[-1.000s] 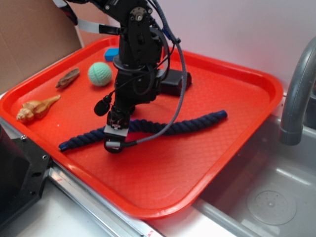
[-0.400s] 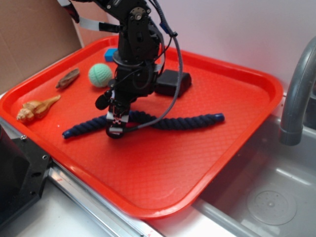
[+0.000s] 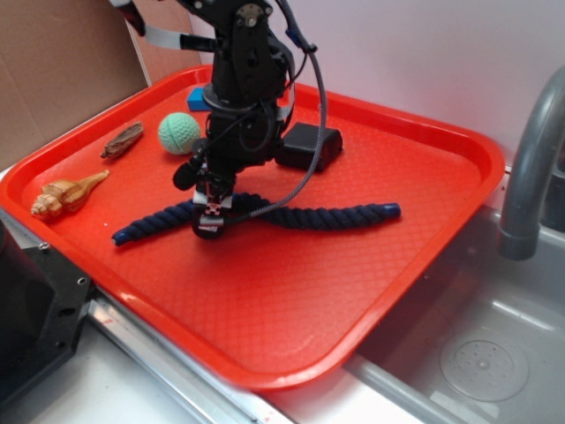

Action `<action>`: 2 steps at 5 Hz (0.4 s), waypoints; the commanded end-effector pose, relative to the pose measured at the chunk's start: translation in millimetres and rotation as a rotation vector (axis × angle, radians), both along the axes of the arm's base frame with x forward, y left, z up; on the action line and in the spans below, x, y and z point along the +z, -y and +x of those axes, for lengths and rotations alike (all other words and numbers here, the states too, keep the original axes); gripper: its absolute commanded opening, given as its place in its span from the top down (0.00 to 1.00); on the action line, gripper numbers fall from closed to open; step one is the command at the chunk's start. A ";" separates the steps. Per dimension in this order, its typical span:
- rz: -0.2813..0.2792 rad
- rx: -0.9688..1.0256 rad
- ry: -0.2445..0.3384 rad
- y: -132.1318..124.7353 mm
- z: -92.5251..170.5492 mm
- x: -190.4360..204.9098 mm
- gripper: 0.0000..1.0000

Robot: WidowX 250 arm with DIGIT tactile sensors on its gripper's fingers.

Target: Grab the blue rope.

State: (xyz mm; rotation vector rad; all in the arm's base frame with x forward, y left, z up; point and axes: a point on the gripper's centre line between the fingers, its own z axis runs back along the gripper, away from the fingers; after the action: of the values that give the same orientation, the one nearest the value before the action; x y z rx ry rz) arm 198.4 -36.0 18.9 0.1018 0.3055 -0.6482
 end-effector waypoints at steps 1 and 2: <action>-0.210 0.268 0.278 9.9 4.6 110.7 1.00; -0.171 0.344 0.313 4.2 -12.0 160.3 1.00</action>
State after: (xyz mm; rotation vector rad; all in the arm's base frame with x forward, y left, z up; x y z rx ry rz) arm 195.5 -32.2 169.4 -0.0185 0.0168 -0.3091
